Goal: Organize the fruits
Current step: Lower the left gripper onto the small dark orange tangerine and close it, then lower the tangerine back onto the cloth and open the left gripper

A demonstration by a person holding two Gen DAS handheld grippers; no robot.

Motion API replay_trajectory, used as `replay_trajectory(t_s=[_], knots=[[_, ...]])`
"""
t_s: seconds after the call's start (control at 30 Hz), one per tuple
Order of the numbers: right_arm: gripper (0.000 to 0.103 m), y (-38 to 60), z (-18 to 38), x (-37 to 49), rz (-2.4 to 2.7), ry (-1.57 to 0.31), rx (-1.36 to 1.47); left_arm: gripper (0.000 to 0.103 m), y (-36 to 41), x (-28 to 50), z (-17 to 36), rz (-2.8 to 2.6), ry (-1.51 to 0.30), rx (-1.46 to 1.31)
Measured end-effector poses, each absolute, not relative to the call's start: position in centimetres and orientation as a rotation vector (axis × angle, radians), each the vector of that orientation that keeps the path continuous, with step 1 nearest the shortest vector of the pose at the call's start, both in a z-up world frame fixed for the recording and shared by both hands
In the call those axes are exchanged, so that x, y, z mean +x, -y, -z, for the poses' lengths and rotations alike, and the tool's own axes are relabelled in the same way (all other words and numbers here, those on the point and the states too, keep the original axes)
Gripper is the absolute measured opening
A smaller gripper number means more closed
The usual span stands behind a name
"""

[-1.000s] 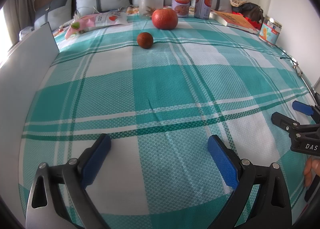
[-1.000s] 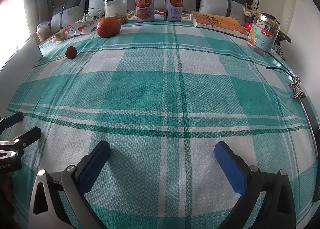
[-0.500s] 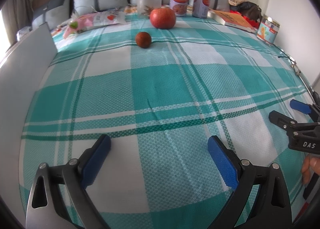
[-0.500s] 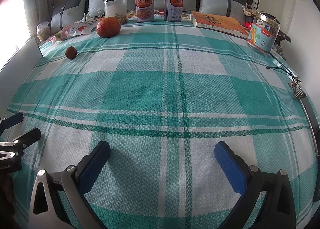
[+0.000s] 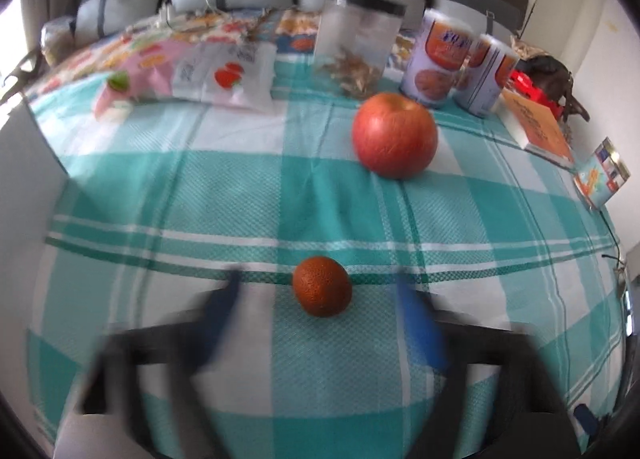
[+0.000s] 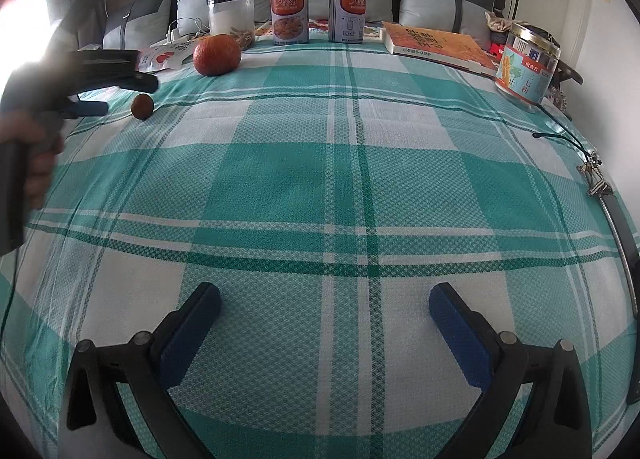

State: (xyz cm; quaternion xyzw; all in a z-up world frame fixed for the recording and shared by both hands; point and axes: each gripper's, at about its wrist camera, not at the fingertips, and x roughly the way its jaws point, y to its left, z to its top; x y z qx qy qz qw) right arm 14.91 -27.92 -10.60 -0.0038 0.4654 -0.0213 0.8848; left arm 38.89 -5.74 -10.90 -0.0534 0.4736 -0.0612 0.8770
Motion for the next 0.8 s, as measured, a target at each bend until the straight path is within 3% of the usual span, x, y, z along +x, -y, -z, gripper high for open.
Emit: replay_trajectory(t_s=[0.03, 0.23, 0.5, 0.7, 0.8], knots=[[0.103, 27.9, 10.6, 14.9, 0.044, -0.968, -0.008, 0.030, 5.9, 39.0, 11.5, 0.138, -1.003, -0.101], [0.103, 27.8, 10.6, 14.9, 0.044, -0.968, -0.007, 0.028, 6.0, 35.2, 10.5, 0.189, -0.922, -0.046], [0.103, 27.8, 10.6, 14.9, 0.045, -0.968, -0.007, 0.028, 3.6, 24.8, 8.3, 0.306, -0.974, 0.016], [0.103, 27.8, 10.6, 14.9, 0.045, -0.968, -0.006, 0.029, 1.4, 20.2, 9.7, 0.263, -0.972, 0.013], [0.103, 27.8, 10.6, 14.9, 0.045, -0.968, -0.006, 0.038, 0.7, 20.1, 10.6, 0.213, -0.946, 0.006]])
